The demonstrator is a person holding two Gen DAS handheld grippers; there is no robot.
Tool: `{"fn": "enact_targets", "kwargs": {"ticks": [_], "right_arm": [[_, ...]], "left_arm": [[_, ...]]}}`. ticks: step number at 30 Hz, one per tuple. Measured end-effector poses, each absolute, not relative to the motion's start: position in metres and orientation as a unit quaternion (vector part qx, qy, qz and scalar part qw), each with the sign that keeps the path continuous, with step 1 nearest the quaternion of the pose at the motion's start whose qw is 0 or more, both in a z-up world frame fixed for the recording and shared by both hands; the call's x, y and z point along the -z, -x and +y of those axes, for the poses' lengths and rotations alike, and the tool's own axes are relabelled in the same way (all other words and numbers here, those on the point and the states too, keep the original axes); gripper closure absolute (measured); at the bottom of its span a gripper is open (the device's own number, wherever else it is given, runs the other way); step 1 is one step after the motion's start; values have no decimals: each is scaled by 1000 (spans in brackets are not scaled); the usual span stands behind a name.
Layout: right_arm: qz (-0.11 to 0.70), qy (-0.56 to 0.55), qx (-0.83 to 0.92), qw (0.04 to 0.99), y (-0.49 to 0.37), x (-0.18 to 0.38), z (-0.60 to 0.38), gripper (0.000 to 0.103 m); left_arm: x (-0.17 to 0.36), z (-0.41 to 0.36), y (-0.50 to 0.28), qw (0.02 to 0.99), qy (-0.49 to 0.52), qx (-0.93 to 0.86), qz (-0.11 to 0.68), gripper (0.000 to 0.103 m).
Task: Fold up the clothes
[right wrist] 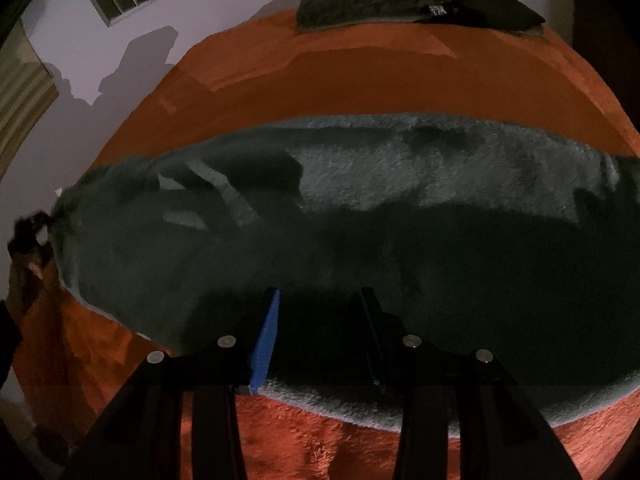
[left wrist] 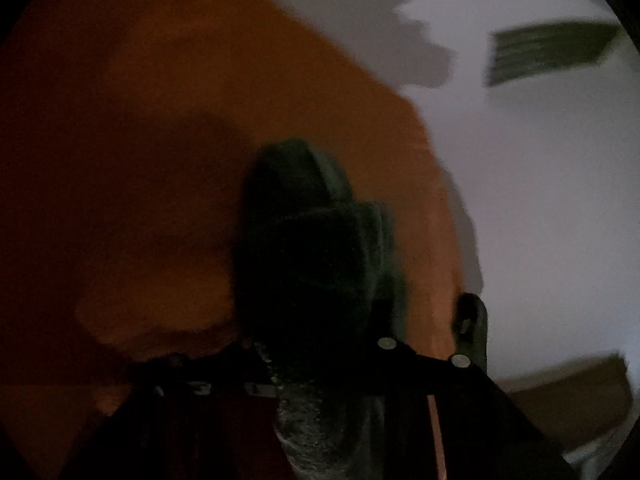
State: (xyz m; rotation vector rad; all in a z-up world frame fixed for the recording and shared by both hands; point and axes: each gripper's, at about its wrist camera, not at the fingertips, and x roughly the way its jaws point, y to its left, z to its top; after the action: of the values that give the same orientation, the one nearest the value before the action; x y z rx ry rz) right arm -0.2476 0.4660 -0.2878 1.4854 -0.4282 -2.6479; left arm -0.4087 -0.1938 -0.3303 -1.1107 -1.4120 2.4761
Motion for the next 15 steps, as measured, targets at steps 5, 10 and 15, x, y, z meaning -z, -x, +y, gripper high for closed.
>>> {"fn": "enact_targets", "kwargs": {"ticks": [5, 10, 15], "right_arm": [[-140, -483, 863, 38, 244, 287, 465, 64], [-133, -487, 862, 42, 240, 288, 465, 64], [-141, -493, 857, 48, 240, 289, 470, 57]], "left_arm": [[351, -199, 425, 12, 420, -812, -404, 78], [392, -230, 396, 49, 404, -728, -551, 67], [378, -223, 393, 51, 395, -748, -531, 39]]}}
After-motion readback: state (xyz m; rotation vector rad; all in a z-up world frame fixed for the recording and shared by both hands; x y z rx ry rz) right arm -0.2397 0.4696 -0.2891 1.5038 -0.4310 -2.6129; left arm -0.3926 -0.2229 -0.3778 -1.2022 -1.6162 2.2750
